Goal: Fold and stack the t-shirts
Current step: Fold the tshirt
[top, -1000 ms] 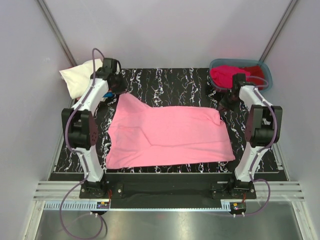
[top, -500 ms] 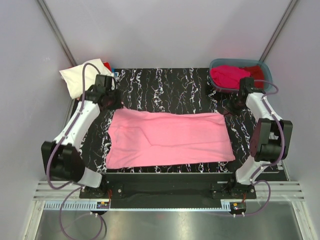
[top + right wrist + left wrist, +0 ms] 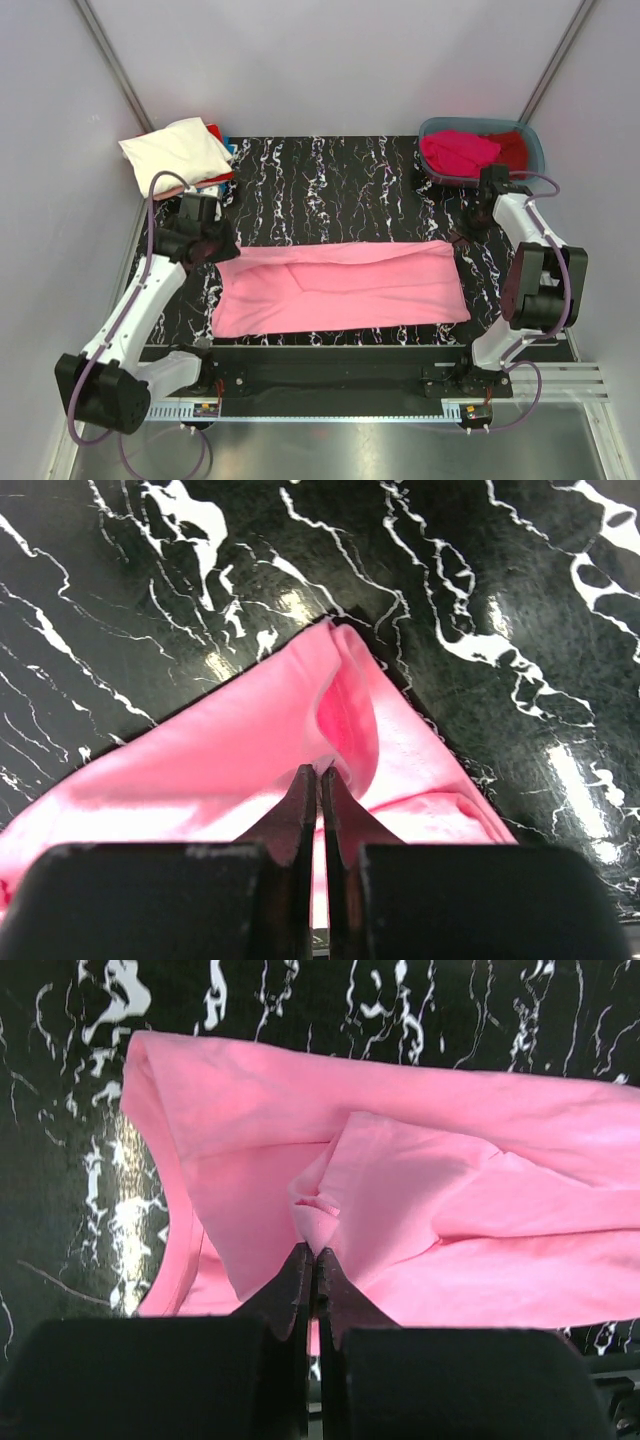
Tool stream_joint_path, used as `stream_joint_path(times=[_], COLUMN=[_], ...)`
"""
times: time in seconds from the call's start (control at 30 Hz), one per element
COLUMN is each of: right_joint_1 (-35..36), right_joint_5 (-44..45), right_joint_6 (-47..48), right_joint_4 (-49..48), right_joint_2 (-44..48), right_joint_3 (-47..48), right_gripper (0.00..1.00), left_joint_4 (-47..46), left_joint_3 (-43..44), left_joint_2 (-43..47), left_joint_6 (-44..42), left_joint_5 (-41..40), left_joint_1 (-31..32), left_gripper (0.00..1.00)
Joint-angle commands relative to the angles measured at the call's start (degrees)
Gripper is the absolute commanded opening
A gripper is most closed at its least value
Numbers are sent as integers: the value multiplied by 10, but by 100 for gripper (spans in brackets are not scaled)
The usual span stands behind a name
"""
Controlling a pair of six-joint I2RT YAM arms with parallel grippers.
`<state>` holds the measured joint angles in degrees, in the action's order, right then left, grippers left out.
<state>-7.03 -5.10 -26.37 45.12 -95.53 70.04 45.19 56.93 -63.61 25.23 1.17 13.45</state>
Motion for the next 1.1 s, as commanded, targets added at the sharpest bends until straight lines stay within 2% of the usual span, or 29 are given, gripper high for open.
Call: stream_joint_path(times=[0.0,0.27,0.33,0.37,0.4,0.43,0.47,0.53,0.57,0.6,0.7,0.87,0.9,1.07], right_joint_1=[-8,-11,-13,-14,-16,-23,-26,-33,-33,-33,-32,21,52,106], right_joint_5=[27,33,33,33,35,40,40,42,44,47,37,1,-1,-17], right_joint_6=[-9,-16,-23,-28,-32,-42,-46,-52,-52,-52,-55,-33,-27,-13], right_joint_4=[11,2,0,0,-1,-3,-6,-10,-8,-4,-6,-18,-15,-21], right_joint_2=[33,46,50,52,53,60,63,75,79,88,104,122,108,42], right_joint_3=[-7,-57,-74,-80,-85,-96,-99,-101,-98,-89,-79,-63,-55,-58], right_gripper=[0,0,1,8,22,49,58,87,92,94,98,97,97,96], left_joint_4=[4,36,61,73,94,103,113,134,139,144,141,96,87,13], left_joint_3=[-27,-46,-48,-52,-54,-57,-61,-76,-82,-91,-99,-110,-113,-142], left_joint_2=[47,86,92,98,103,109,124,140,150,167,187,156,148,45], left_joint_6=[17,46,67,74,82,96,102,116,121,126,131,155,158,177], left_joint_5=[-10,-45,-42,-42,-42,-41,-39,-26,-19,-15,-2,-1,-6,-10], left_joint_1=[4,35,35,36,37,38,39,41,42,42,42,44,46,54], left_gripper=[0,0,3,4,7,21,31,45,50,56,60,58,57,53])
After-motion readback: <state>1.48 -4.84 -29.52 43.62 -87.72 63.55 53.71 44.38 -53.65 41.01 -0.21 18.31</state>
